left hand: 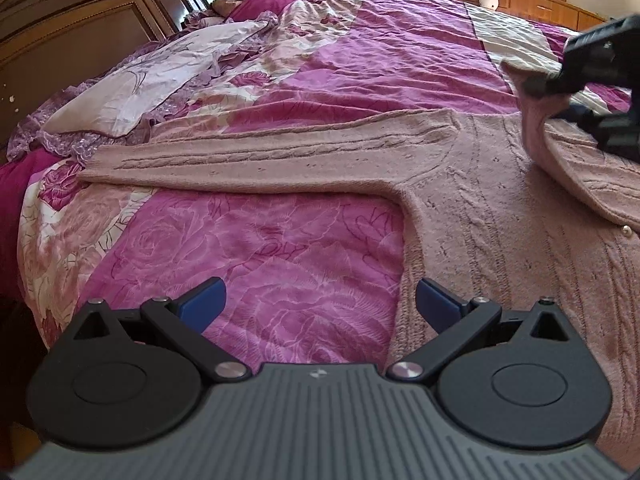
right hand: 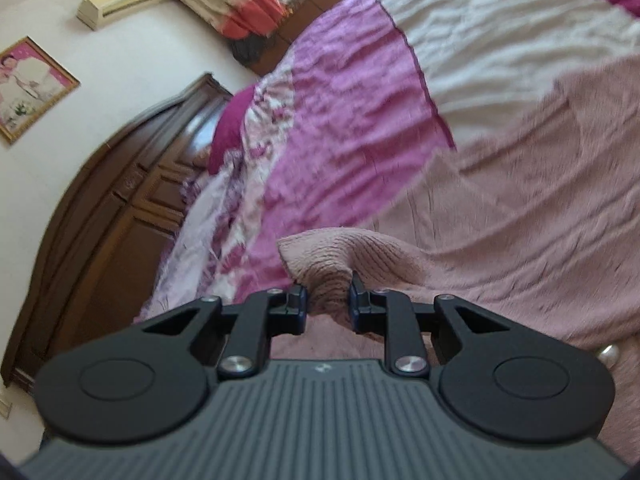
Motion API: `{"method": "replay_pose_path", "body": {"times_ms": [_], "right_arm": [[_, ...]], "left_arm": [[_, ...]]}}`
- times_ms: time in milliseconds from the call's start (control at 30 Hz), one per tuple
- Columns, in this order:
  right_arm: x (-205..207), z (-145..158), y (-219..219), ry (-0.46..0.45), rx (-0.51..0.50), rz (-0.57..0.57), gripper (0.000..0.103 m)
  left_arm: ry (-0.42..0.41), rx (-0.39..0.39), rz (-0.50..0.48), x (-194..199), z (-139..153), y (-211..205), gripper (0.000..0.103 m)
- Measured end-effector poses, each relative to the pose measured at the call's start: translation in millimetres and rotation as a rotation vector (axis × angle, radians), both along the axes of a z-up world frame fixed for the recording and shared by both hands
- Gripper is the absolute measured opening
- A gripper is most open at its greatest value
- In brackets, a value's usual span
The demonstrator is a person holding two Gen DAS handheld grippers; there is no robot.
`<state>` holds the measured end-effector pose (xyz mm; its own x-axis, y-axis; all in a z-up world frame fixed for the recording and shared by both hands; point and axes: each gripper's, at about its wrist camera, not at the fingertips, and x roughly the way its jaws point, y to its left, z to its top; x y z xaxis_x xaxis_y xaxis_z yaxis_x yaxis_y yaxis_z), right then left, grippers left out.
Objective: Fold small clothes
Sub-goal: 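Lift the sleeve cuff with the right tool and lay it across the cardigan body, then open the right tool to release the sleeve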
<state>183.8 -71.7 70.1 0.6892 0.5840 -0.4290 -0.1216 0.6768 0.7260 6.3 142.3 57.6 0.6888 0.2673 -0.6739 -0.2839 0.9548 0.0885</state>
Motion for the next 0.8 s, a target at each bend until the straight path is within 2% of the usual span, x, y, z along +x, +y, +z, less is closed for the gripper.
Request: {"method": "replay_pose_path", "body": {"times_ms": [67,167,233,267,433,533,800], "right_arm": [[1.0,-10.3,9.6,0.022,-0.007,0.031,0.027],[-0.2,-19.9,20.6,0.048,-0.013,0.067,0.045],[-4.4,-21.1,24.3,0.044,-0.014,0.08,0.066],[-6.1,-21.1,25.0,0.034,-0.016,0.081,0.068],[-18.0,-12.3,17.8,0.004,-0.031,0.107,0.07],[-28.6,-7.0,3.8,-0.01,-0.082,0.11,0.07],[-61.3,-2.6,-66.4,-0.044,-0.208,0.003,0.07]], "left_arm": [[0.0,-0.002,0.003,-0.3,-0.8,1.5,0.103],[-0.003,-0.004,0.007,-0.9,-0.3,3.9,0.103],[-0.005,-0.005,0.009,-1.3,0.0,5.1,0.103],[-0.005,-0.006,0.01,-1.1,0.1,5.6,0.103],[-0.01,-0.009,0.007,-1.2,1.0,6.5,0.103],[-0.019,-0.008,-0.003,-0.5,4.1,4.3,0.103],[-0.037,-0.007,-0.041,9.6,14.2,-11.6,0.103]]}}
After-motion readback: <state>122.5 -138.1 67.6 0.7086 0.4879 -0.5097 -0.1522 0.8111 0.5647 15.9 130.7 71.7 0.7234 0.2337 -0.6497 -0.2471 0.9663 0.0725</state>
